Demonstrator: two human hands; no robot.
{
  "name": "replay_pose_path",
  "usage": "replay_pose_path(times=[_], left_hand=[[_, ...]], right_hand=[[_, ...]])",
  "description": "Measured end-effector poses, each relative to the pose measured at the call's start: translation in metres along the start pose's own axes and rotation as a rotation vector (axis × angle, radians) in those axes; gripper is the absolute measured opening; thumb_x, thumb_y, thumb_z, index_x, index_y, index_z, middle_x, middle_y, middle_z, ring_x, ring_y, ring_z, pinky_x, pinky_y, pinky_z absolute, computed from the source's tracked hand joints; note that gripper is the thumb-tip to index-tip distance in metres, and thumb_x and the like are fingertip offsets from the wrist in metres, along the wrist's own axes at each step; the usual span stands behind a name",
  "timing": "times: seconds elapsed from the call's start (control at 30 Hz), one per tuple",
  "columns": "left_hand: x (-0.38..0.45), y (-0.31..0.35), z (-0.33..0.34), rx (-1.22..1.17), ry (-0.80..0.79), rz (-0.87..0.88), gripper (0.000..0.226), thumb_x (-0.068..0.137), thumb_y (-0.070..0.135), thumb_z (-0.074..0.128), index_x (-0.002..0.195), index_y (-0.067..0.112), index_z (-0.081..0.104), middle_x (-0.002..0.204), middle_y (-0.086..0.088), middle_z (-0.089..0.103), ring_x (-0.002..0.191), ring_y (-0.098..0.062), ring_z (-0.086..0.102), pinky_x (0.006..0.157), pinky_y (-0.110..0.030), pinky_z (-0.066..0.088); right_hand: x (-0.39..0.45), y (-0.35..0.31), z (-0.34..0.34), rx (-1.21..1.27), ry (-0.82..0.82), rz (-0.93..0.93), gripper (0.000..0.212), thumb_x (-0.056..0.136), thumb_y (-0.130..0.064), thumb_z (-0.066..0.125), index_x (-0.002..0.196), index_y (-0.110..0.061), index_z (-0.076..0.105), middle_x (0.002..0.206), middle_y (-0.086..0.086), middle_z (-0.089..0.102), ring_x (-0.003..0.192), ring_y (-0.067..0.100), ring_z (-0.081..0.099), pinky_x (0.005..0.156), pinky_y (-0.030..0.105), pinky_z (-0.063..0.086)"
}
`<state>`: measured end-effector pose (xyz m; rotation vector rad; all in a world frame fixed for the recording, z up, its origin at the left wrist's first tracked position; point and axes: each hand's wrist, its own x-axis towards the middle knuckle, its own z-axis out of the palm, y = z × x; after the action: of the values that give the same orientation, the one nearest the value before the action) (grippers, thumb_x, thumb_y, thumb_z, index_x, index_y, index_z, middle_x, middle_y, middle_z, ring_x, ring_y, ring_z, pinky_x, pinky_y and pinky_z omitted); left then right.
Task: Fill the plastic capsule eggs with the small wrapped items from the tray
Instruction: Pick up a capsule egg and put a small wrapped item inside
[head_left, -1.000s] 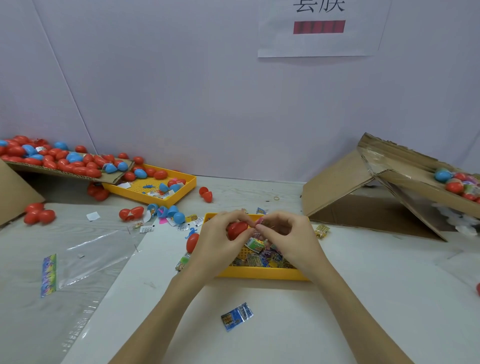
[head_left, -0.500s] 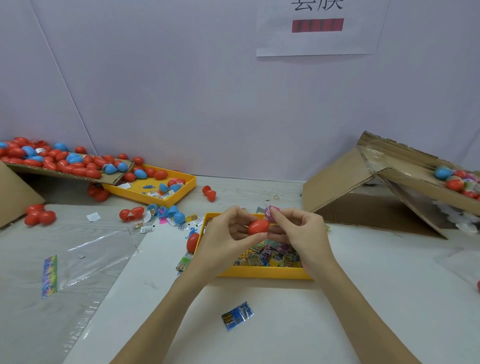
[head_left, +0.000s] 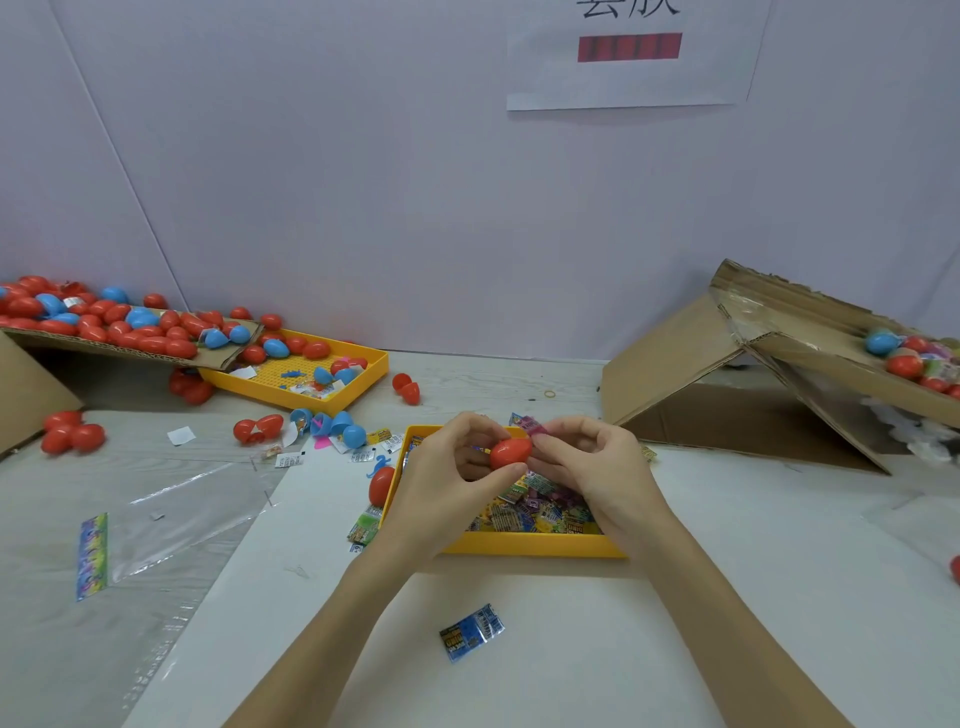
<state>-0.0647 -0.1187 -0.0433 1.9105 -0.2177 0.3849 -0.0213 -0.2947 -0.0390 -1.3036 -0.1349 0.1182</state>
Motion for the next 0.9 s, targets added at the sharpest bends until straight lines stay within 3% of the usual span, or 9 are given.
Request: replay_pose_path(times=[0.23,0.47,0.8,0.9], left_hand=[[-0.0001,0.0013,-0.0016,0.045,0.061,0.019,0.032,0.086,0.023,0.081,0.115,0.025,0.067,0.106,0.013,0.072,0.098,-0.003,0.070,0.084,-0.021,0.059],[0.0009,0.0022,-0.0021,0.075,0.109,-0.002,0.034,0.087,0.022,0.079,0.119,0.020,0.067,0.108,0.010,0.071,0.098,-0.001,0.068,0.085,-0.022,0.059],[-0.0003,0.0082,-0.0033,0.014,0.104,0.020,0.035,0.091,0.020,0.074,0.126,0.022,0.070,0.112,0.008,0.073,0.102,-0.002,0.070,0.086,-0.023,0.059],[0.0001,0.0091,-0.0040,-0.003,0.104,0.007,0.042,0.091,0.019,0.074,0.132,0.021,0.065,0.111,0.006,0.074,0.103,-0.004,0.070,0.089,-0.023,0.058]], right_hand=[[-0.0018,-0.0024,0.0010,-0.039,-0.097,0.033,0.022,0.090,-0.019,0.076,0.102,-0.001,0.076,0.096,0.019,0.078,0.093,0.031,0.077,0.079,0.034,0.064],[-0.0021,-0.0013,0.0004,-0.082,-0.093,0.040,0.020,0.094,-0.021,0.072,0.100,-0.003,0.077,0.094,0.015,0.079,0.090,0.032,0.077,0.080,0.039,0.064],[-0.0037,-0.0067,0.0019,-0.013,-0.188,0.013,0.035,0.092,-0.034,0.072,0.108,-0.004,0.076,0.102,0.017,0.078,0.098,0.032,0.076,0.080,0.031,0.063],[-0.0027,-0.0044,0.0004,-0.101,-0.191,-0.029,0.028,0.090,-0.029,0.075,0.109,-0.007,0.076,0.101,0.014,0.079,0.097,0.031,0.076,0.088,0.040,0.062]])
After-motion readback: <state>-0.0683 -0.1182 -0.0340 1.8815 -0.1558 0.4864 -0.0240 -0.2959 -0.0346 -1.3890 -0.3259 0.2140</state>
